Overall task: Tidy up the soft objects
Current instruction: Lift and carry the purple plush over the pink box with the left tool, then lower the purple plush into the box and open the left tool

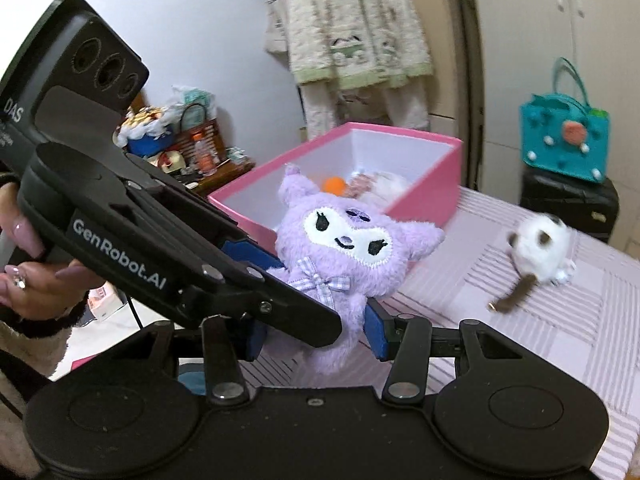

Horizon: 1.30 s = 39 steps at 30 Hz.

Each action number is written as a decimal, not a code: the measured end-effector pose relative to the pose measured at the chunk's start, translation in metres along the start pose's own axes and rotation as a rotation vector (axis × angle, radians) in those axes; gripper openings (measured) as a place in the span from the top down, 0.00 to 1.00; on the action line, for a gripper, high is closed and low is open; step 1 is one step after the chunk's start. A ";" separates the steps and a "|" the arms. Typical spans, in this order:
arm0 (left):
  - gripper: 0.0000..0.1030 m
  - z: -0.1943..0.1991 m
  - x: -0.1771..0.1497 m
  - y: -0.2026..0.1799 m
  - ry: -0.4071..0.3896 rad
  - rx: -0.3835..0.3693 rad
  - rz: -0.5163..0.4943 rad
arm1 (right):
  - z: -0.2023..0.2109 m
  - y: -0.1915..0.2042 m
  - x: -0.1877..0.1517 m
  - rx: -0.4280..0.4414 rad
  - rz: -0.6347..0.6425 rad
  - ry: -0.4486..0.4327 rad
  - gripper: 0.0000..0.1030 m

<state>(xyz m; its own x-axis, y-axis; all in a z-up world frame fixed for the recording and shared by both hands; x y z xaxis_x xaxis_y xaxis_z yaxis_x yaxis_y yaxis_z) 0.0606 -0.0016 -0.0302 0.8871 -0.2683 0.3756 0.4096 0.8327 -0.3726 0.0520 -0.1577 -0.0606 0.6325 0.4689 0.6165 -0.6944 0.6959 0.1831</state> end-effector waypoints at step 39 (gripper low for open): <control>0.61 -0.012 0.091 0.193 0.245 0.173 0.338 | -0.177 -0.003 0.163 0.212 -0.037 0.312 0.47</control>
<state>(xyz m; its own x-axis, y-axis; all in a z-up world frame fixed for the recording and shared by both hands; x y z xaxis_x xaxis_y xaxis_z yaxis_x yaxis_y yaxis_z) 0.2230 0.1291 -0.0780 0.9977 -0.0566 0.0377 0.0650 0.9563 -0.2849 0.2180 0.0127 -0.0962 0.7096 0.6116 0.3499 -0.7044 0.6023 0.3755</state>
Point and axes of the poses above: each gripper's, at about its wrist camera, not at the fingertips, and z roughly against the way its jaws point, y to its left, x to its top, the point moved 3 cm from there along -z, roughly the way its jaws point, and after that the axes turned 15 degrees about y, right-handed, at the moved point
